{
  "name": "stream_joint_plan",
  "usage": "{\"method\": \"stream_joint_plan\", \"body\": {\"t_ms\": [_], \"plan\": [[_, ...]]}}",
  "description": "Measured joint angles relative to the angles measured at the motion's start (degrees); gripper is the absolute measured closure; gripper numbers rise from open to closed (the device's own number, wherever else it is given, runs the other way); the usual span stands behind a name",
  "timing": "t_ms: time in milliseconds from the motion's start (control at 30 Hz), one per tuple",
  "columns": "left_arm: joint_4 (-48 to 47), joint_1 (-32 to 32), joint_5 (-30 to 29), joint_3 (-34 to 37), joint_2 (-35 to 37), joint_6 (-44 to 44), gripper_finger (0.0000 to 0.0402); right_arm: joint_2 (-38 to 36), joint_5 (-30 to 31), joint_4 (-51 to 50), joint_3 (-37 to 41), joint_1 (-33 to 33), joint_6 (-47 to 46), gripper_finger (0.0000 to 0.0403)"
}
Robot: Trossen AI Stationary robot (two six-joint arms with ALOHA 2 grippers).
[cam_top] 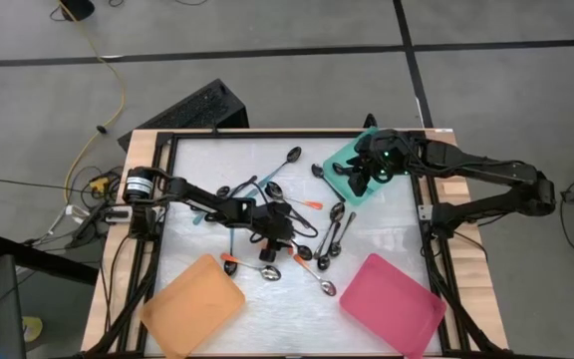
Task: Sort silverware by color (type)
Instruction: Put the black spoon into the orange bin
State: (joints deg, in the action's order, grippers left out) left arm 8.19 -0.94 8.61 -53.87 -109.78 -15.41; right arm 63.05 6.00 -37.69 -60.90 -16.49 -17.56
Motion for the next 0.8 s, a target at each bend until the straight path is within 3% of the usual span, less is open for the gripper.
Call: {"method": "stream_joint_plan", "body": {"t_ms": [300, 800], "plan": [[-0.9, -0.07, 0.04, 0.02, 0.04, 1.18, 0.0391, 0.0, 0.0, 0.0, 0.0, 0.0, -0.02, 0.0241], [-2.19, -0.29, -3.59, -4.13, -0.01, 6.11, 0.0401, 0.0, 0.02, 0.02, 0.0, 0.0, -0.42, 0.0241]]}}
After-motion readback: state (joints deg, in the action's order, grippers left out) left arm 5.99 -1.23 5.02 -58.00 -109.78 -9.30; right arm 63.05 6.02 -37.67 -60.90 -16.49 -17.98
